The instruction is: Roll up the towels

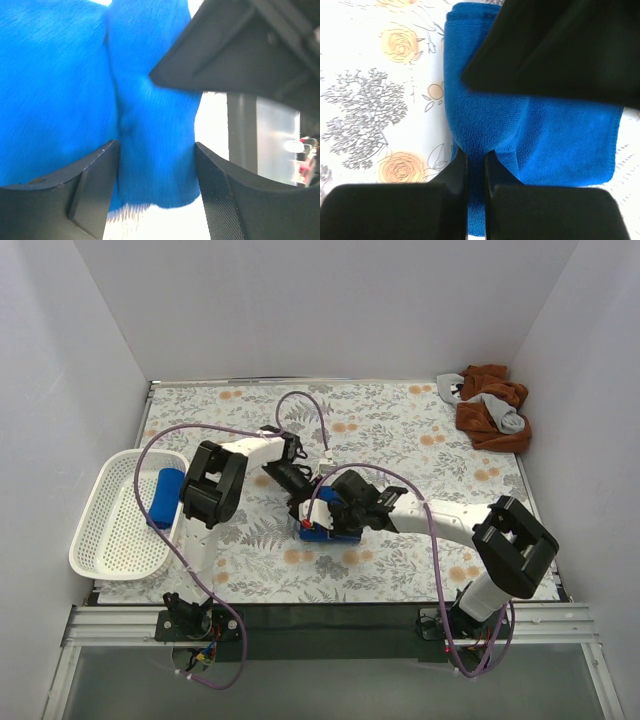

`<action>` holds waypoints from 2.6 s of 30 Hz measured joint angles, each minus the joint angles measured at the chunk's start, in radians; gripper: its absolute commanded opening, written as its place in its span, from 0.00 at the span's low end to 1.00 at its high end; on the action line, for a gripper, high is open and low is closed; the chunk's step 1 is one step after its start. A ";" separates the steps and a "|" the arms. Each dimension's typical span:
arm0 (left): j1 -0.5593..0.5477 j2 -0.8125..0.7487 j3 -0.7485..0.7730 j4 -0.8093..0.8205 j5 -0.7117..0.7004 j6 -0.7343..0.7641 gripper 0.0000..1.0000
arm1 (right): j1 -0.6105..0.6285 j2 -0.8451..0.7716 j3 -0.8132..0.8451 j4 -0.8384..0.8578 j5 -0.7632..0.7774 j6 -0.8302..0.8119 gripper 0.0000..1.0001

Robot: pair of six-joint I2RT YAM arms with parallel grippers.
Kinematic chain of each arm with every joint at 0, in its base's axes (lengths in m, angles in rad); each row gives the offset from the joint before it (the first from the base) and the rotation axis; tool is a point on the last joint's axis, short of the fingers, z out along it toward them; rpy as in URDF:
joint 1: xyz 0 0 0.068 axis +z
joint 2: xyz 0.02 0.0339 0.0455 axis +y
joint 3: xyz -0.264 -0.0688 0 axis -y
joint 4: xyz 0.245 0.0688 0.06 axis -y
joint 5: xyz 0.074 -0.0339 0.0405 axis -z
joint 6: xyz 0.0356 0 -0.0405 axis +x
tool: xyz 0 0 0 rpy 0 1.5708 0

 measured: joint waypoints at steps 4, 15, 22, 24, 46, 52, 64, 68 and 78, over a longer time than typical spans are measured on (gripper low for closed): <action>0.058 -0.050 -0.013 0.020 -0.028 -0.002 0.58 | -0.039 0.007 0.033 -0.063 -0.093 0.005 0.01; 0.264 -0.396 -0.241 0.351 -0.094 -0.154 0.58 | -0.201 0.209 0.268 -0.343 -0.404 0.036 0.01; 0.132 -0.760 -0.523 0.620 -0.273 -0.190 0.62 | -0.294 0.384 0.418 -0.505 -0.630 0.025 0.01; 0.035 -0.850 -0.616 0.690 -0.349 -0.168 0.64 | -0.309 0.426 0.445 -0.537 -0.671 0.020 0.01; -0.477 -0.836 -0.961 1.185 -0.853 0.064 0.33 | -0.374 0.692 0.595 -0.833 -0.964 -0.085 0.04; -0.481 -0.831 -0.941 1.163 -0.870 0.074 0.18 | -0.390 0.693 0.618 -0.849 -0.949 -0.051 0.46; -0.446 -0.717 -0.703 0.813 -0.704 -0.068 0.20 | -0.594 0.470 0.765 -0.723 -0.728 0.089 0.68; -0.365 -0.602 -0.573 0.697 -0.580 -0.111 0.25 | -0.613 0.272 0.647 -0.602 -0.678 0.151 0.66; -0.172 -0.259 -0.235 0.378 -0.259 -0.159 0.33 | -0.586 -0.142 0.167 -0.306 -0.574 0.340 0.57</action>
